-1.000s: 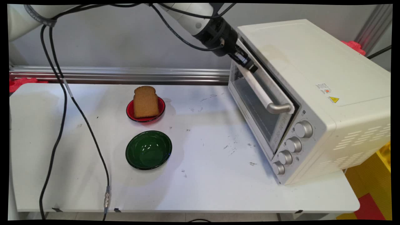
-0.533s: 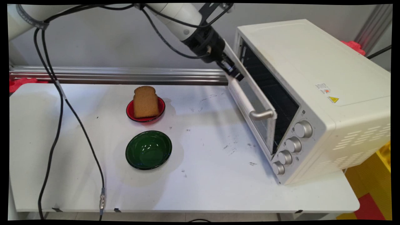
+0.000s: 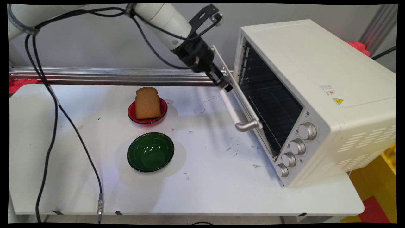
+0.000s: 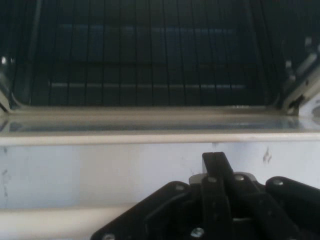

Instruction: Open the oven

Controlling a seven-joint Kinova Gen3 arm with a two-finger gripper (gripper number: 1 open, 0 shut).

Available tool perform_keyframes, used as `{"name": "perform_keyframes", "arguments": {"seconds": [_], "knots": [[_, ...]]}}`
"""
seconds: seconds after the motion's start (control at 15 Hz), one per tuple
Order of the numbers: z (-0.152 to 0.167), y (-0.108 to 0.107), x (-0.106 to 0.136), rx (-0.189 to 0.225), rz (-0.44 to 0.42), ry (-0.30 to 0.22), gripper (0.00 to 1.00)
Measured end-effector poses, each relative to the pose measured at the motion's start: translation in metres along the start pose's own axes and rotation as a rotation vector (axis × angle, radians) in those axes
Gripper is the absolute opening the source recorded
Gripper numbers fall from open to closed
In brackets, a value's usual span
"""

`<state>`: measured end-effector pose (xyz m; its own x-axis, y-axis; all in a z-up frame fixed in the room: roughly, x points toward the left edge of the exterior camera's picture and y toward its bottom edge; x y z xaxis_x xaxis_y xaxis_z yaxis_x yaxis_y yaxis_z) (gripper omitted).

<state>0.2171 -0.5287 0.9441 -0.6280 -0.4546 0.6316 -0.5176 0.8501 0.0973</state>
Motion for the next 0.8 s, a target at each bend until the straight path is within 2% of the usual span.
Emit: {"name": "perform_keyframes", "arguments": {"seconds": [0.8], "knots": [[0.003,-0.004,-0.055,-0.008,0.003,-0.044,0.0]]}}
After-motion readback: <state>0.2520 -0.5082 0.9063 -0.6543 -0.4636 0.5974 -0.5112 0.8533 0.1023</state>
